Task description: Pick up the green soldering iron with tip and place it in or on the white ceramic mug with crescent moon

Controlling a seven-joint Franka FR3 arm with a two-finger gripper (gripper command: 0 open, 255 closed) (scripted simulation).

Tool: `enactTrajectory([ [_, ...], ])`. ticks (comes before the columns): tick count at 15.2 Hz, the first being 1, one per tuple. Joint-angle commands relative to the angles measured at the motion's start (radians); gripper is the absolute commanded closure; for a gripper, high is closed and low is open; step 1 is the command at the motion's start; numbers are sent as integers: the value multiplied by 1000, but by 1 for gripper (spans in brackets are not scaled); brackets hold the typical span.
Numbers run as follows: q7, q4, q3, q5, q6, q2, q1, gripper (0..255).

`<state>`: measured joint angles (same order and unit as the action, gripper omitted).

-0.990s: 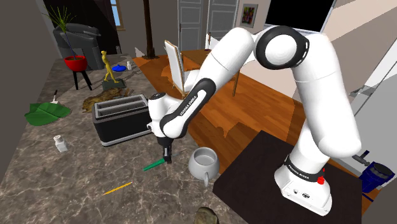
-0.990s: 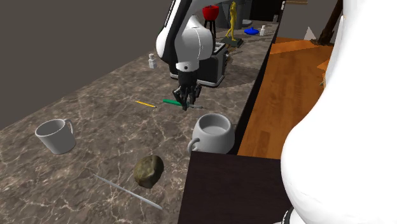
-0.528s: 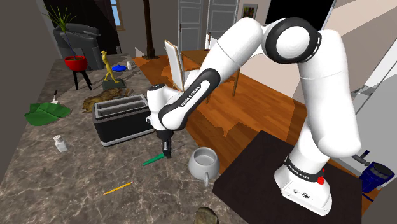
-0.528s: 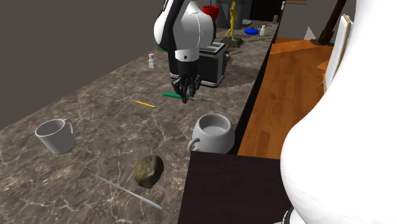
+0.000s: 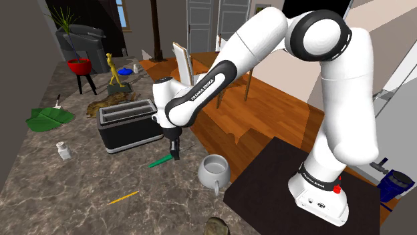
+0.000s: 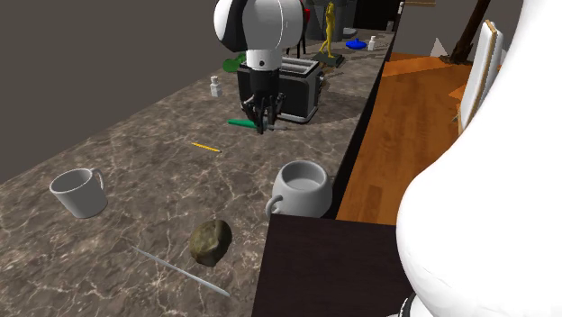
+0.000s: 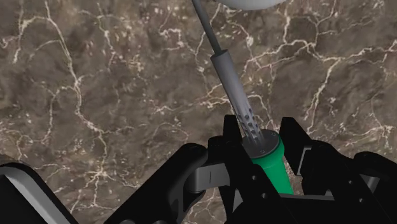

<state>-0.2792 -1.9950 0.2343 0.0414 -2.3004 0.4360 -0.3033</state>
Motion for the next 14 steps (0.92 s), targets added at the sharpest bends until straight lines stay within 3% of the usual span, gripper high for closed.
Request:
enactTrajectory([
  [1, -2, 4, 3, -5, 21, -18, 2, 255],
  [6, -7, 12, 9, -16, 71, -60, 7, 255],
  [14, -93, -375, 21, -95, -47, -333, 60, 255],
])
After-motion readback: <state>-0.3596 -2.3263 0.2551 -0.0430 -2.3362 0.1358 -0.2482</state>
